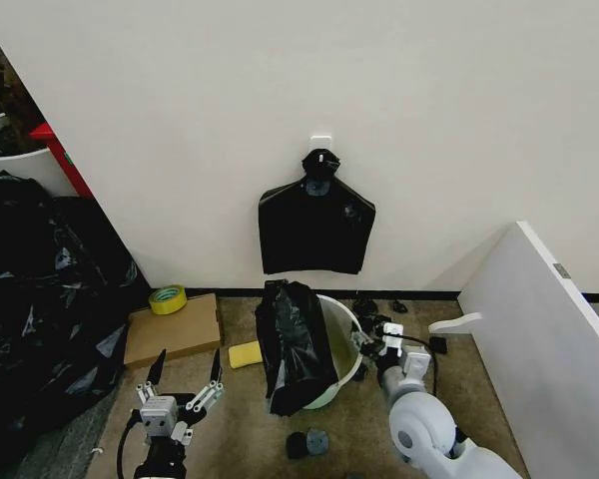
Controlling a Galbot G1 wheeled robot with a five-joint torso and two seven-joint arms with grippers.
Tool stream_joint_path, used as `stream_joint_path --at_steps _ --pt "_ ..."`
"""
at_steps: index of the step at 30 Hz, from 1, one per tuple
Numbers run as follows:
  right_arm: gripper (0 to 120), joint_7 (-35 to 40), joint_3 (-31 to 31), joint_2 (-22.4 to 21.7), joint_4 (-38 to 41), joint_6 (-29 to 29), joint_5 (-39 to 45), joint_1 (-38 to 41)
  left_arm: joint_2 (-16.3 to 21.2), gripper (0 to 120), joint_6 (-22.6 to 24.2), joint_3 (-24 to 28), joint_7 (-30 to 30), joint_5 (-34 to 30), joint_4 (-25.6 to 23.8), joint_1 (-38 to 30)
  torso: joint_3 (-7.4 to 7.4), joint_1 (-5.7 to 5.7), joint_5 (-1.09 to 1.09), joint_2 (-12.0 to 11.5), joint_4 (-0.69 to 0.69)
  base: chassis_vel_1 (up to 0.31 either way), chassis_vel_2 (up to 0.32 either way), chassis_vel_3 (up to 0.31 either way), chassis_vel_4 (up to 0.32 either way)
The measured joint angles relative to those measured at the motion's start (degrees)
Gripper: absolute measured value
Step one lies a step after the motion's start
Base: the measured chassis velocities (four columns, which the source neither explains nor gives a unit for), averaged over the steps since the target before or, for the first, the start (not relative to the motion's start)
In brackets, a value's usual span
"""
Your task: Place the garbage bag over the trash bin.
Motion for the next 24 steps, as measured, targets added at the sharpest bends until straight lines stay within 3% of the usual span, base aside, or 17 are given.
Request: stream_joint_path --at_steps 5,11,14,18,24 --pt "98 -2.4 -1.6 -2.1 5.5 -1.4 -6.8 -0.1 0.0 99 0.0 -0.6 -0.2 -0.5 1.6 -0.9 0.00 0.00 -0.02 0.0 0.01 0.000 0.000 0.000 0.000" --pt "100 -8.7 -7.2 -4.5 13.4 -10.5 -10.6 3.2 -0.1 99 0.1 -0.7 -0.1 -1.0 2.4 -1.9 0.00 0.00 -0.01 0.0 0.01 0.000 0.000 0.000 0.000" --pt "100 -9.5 -12.5 -1.8 14.3 -17.7 -14.7 6.5 -0.5 99 0.4 -0.6 0.0 -0.8 2.5 -2.4 0.00 0.00 -0.01 0.0 0.02 0.000 0.000 0.000 0.000" --pt "100 -8.9 -17.2 3.0 11.3 -22.1 -22.1 8.2 -0.8 99 0.6 -0.6 0.0 -0.8 2.9 -2.8 0.00 0.00 0.00 0.0 0.02 0.000 0.000 0.000 0.000" --pt "100 -8.0 -21.7 8.7 5.3 -24.4 -35.1 8.1 -0.7 99 0.6 -1.1 0.0 -1.0 3.5 -3.0 0.01 0.00 -0.01 0.0 0.02 0.000 0.000 0.000 0.000"
